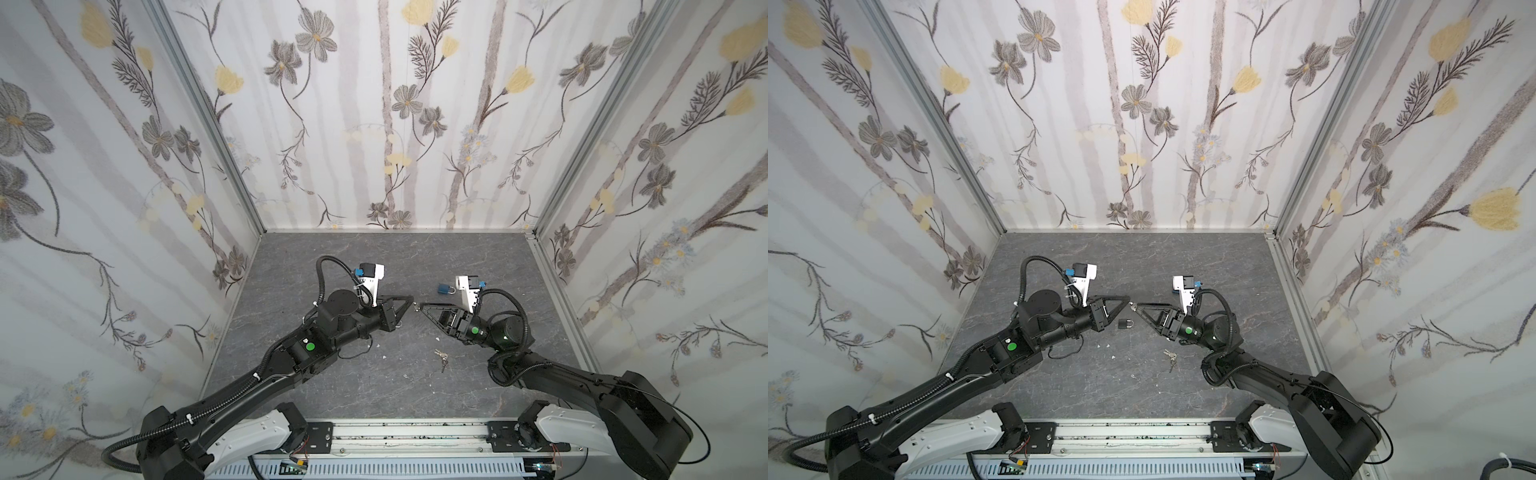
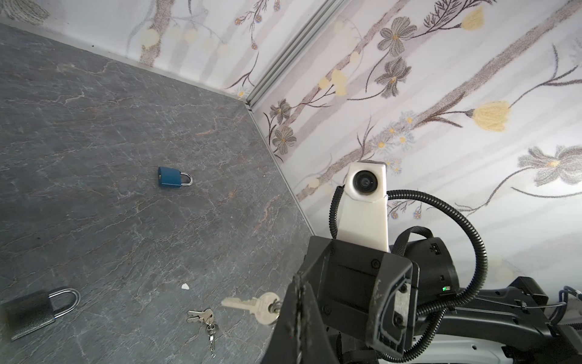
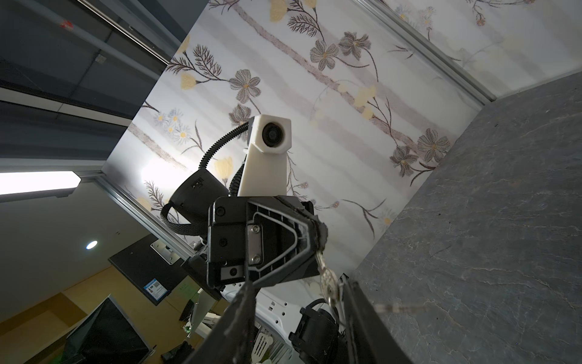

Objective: Unlock with the key

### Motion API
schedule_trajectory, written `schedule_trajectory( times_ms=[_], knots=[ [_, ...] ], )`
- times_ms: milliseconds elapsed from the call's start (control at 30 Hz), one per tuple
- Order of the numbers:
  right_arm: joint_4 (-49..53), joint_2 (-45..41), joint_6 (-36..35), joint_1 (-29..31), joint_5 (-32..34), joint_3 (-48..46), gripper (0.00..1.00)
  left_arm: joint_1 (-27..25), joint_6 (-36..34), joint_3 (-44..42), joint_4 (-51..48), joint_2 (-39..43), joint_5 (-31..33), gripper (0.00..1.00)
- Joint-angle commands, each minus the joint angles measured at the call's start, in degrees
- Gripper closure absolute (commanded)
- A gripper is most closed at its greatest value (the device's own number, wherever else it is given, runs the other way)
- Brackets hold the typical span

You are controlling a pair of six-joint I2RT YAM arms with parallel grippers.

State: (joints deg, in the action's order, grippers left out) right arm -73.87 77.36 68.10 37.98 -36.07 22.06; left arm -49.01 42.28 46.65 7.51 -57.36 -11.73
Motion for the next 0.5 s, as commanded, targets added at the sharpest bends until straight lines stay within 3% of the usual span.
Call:
schedule_trajectory(
  times_ms=[0,467],
  knots=[
    [-3.75,0.05,1.16,0.11,-1.01,-0.04,0.54,-0.09,0.7,-0.07,3.63,0.09,-0.38,1.0],
    [-6.48,1.63,2.69,0.13,-1.89,0.86,0.69,-1.03,2.01,-0.45,6.46,-0.46,-0.14,1.0]
  ],
)
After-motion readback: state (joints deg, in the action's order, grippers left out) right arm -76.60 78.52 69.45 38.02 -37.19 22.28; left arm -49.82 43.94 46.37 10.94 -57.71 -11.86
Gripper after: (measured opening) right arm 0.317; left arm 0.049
